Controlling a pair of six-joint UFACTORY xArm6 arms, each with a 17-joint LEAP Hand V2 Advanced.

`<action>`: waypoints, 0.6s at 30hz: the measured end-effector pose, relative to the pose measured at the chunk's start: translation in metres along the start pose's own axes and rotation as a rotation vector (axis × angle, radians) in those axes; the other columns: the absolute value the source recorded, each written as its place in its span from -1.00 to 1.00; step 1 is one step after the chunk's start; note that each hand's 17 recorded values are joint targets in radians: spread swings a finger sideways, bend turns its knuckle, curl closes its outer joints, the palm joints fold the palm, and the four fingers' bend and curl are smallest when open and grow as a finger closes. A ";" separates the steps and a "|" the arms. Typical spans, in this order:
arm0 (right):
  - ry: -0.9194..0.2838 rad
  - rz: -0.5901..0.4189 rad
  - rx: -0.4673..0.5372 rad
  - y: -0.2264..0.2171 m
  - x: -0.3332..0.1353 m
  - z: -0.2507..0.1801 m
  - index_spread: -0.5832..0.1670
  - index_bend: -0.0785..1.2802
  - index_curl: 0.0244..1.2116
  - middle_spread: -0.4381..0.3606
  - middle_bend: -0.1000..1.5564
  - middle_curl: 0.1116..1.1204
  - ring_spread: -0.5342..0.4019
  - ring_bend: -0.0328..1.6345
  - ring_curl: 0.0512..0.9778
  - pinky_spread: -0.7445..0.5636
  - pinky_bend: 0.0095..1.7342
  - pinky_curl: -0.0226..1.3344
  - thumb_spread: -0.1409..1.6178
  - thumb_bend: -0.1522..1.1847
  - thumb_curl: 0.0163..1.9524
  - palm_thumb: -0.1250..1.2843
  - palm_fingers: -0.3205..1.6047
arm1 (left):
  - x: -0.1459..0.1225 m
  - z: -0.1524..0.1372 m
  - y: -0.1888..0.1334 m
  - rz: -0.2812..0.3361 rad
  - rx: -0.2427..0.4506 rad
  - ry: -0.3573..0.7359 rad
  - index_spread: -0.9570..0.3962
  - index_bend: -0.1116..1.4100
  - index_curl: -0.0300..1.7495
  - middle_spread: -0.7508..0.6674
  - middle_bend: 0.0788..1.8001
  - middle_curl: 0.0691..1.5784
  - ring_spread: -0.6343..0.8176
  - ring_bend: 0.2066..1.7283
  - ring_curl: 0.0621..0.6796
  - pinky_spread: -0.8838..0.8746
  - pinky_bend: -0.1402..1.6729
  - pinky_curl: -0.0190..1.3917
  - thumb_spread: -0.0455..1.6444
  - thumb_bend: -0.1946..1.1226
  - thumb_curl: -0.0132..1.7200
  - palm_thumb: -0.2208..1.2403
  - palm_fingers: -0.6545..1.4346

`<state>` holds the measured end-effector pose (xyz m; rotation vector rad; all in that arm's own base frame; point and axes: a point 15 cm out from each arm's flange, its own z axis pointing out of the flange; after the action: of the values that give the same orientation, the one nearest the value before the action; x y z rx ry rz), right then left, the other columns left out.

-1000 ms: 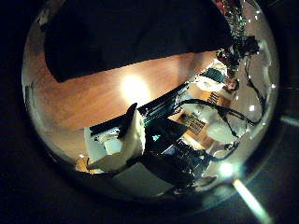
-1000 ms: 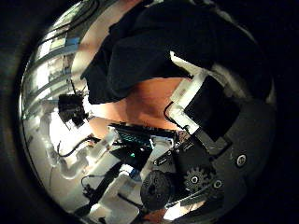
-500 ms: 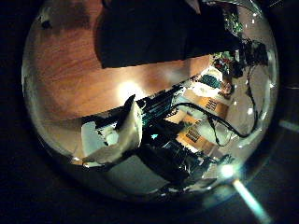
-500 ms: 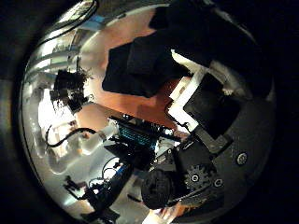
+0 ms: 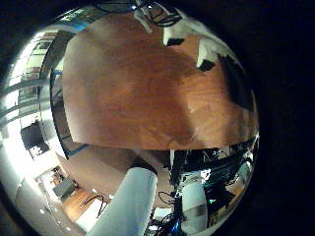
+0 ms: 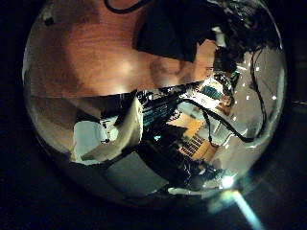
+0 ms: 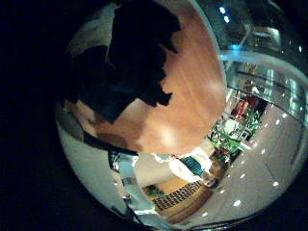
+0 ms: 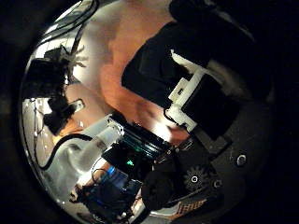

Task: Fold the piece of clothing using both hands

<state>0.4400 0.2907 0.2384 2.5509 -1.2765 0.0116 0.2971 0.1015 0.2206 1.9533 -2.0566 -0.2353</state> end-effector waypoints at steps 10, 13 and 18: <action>-0.007 -0.015 0.055 -0.002 0.006 -0.017 -0.54 -0.52 -0.01 -0.31 -0.13 -0.11 -0.35 0.47 0.20 -0.31 0.31 0.30 0.51 -0.79 -0.39 0.33 -0.71 | -0.004 0.002 0.009 -0.013 0.004 0.007 0.33 -0.62 -0.52 0.20 -0.87 -0.60 0.02 -0.36 -0.49 0.23 -0.45 -0.49 0.44 -0.73 -0.62 -0.18 -0.13; -0.044 -0.036 0.097 0.014 0.007 -0.041 -0.59 -0.63 -0.18 -0.26 -0.35 -0.29 -0.20 0.29 0.00 -0.10 0.22 0.21 0.52 -0.79 -0.40 0.35 -0.76 | 0.006 0.001 0.009 0.005 0.000 0.004 0.33 -0.62 -0.52 0.20 -0.87 -0.60 0.01 -0.36 -0.49 0.22 -0.45 -0.49 0.44 -0.73 -0.62 -0.18 -0.12; -0.134 0.013 0.164 0.051 0.040 -0.071 -0.60 -0.66 -0.31 -0.22 -0.50 -0.42 -0.03 0.19 -0.14 0.19 0.10 0.10 0.51 -0.78 -0.40 0.41 -0.72 | 0.022 -0.005 0.002 0.020 0.008 -0.015 0.33 -0.61 -0.52 0.19 -0.87 -0.59 0.01 -0.36 -0.49 0.22 -0.45 -0.49 0.44 -0.73 -0.62 -0.18 -0.12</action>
<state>0.4325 0.2491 0.3249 2.7224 -1.3945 -0.0542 0.2958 0.0801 0.2284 1.9399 -2.0890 -0.2382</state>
